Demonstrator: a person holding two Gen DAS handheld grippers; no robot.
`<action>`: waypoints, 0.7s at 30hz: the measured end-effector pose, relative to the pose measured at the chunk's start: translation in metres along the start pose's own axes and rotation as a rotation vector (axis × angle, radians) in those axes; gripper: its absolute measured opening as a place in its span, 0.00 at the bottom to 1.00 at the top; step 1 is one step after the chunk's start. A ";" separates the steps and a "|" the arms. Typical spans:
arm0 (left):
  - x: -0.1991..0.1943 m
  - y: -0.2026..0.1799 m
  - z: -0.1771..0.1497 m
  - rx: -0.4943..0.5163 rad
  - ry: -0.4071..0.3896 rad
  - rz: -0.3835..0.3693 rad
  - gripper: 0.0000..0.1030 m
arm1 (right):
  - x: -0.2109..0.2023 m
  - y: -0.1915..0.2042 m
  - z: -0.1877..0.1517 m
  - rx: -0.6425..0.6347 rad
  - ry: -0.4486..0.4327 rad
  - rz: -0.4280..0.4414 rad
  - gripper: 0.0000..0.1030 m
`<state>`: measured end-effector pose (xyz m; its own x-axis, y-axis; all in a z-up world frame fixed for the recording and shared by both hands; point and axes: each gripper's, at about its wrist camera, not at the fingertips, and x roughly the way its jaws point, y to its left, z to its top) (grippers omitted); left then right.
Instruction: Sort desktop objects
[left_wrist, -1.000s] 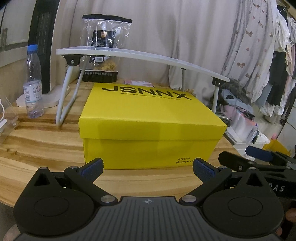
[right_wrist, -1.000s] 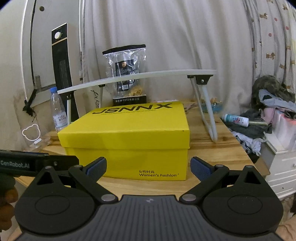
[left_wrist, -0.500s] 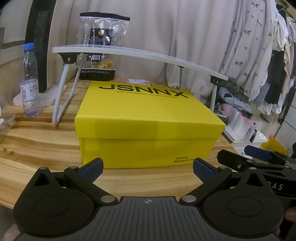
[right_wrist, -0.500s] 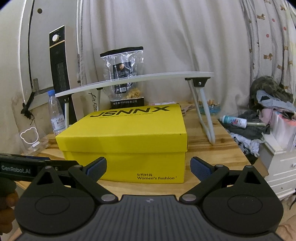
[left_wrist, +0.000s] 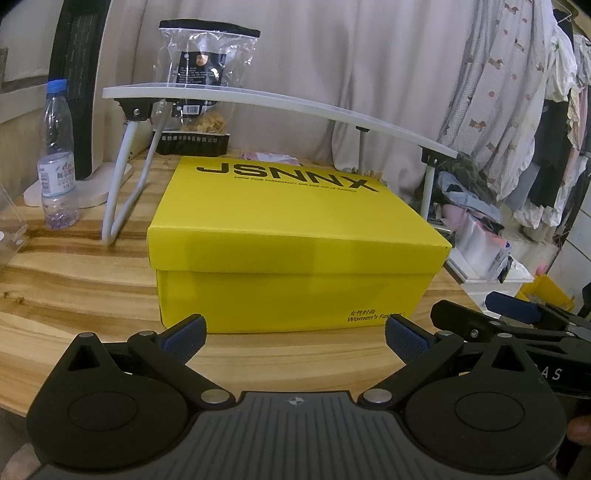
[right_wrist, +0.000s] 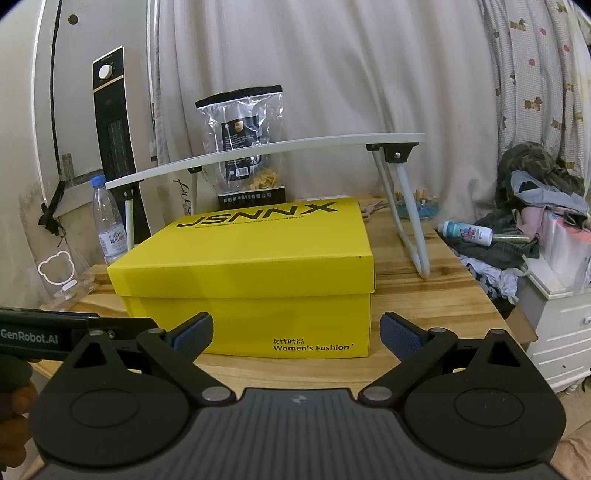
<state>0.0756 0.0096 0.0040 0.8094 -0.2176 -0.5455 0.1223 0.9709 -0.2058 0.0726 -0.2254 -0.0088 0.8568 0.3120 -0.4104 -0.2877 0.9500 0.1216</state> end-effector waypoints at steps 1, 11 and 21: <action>-0.003 0.006 0.004 0.002 -0.019 0.003 1.00 | 0.000 0.000 0.000 -0.004 0.000 0.004 1.00; -0.002 0.130 0.059 -0.046 -0.191 0.277 1.00 | 0.025 -0.079 0.061 -0.010 -0.082 -0.151 1.00; 0.128 0.205 0.050 -0.076 0.063 0.301 1.00 | 0.188 -0.174 0.060 0.007 0.205 -0.233 1.00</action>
<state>0.2330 0.1855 -0.0670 0.7654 0.0703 -0.6397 -0.1625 0.9829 -0.0865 0.3091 -0.3309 -0.0524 0.7953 0.0768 -0.6013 -0.0898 0.9959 0.0084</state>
